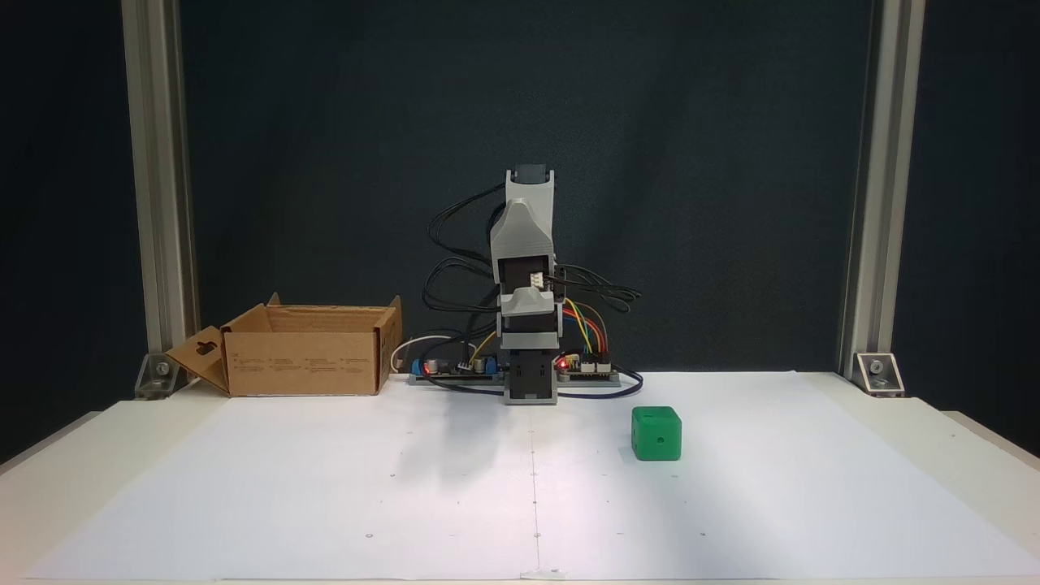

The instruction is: Grasp a green dice and put it in the bin.

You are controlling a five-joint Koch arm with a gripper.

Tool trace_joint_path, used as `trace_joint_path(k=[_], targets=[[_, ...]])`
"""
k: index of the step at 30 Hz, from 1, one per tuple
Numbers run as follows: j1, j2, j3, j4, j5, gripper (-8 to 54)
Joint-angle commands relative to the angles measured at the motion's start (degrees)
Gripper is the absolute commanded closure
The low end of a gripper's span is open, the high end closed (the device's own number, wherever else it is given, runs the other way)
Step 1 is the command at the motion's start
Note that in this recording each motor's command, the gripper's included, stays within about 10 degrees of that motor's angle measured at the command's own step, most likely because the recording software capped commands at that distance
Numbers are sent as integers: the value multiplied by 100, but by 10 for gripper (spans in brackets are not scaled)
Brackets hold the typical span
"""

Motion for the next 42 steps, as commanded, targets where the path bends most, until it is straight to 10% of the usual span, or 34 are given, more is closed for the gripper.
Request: trace_joint_path(k=[1,28,42], targets=[[536,633,1009,-1000,-70,5],[255,624,1009,-1000,-35,33],[527,642,-1863,4542,-62,29]])
